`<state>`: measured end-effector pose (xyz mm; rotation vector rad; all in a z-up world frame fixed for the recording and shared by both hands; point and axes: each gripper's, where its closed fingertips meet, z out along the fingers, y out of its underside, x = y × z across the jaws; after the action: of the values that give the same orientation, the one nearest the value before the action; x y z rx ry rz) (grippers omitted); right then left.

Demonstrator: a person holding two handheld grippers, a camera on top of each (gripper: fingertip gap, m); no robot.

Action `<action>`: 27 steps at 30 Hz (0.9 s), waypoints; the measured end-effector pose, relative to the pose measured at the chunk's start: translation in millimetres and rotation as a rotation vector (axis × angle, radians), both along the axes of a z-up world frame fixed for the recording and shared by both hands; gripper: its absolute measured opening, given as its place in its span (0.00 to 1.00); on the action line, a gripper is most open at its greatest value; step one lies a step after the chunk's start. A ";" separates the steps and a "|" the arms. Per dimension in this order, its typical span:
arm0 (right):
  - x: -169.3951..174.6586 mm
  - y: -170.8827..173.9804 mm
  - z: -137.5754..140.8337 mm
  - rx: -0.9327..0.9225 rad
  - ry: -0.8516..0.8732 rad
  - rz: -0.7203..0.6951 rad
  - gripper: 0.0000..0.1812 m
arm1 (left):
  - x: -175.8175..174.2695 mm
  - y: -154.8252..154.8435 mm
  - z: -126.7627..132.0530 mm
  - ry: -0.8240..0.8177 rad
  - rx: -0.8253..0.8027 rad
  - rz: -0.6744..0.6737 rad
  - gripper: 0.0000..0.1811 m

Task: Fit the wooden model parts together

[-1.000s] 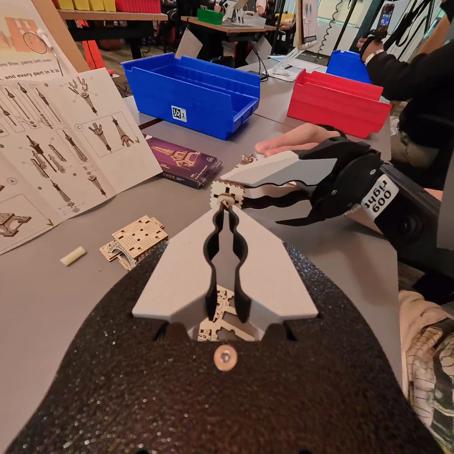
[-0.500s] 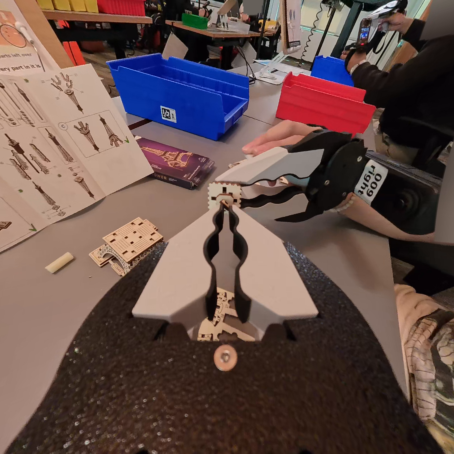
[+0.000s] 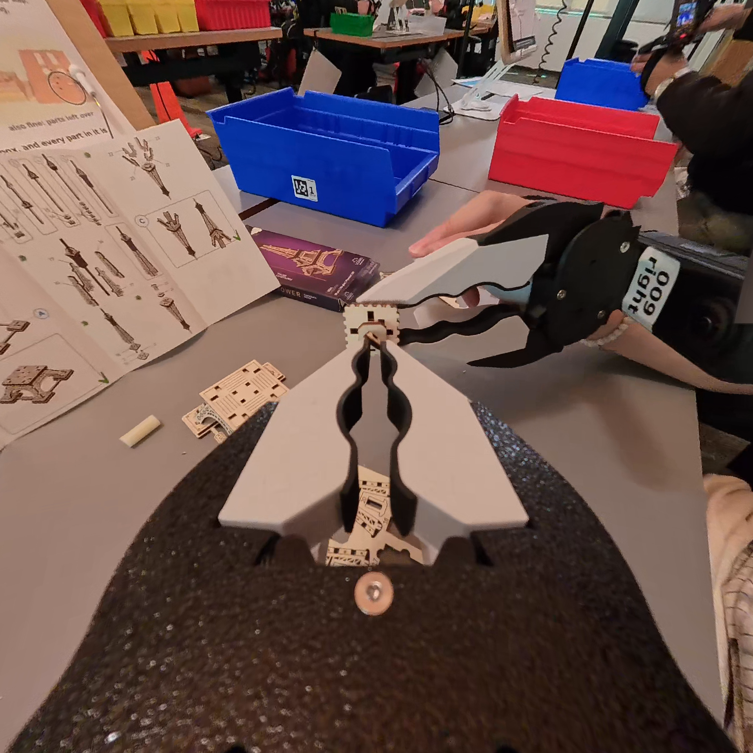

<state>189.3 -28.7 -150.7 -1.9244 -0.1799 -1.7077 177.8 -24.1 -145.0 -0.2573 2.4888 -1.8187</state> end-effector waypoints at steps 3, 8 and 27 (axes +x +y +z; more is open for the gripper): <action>0.5 1.3 -3.3 -0.025 0.006 -0.004 0.09 | 0.6 1.0 -4.0 0.045 0.007 -0.005 0.01; 1.7 2.9 -6.1 -0.057 0.011 -0.029 0.09 | 3.3 2.1 -7.8 0.016 0.033 0.009 0.01; -0.6 6.2 -2.3 -0.003 0.060 0.003 0.09 | 1.1 3.3 -3.8 0.079 -0.003 -0.040 0.01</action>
<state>188.7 -22.5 -153.0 -1.9737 -0.1624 -1.6458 178.9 -20.8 -148.8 -0.2875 2.5613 -1.8633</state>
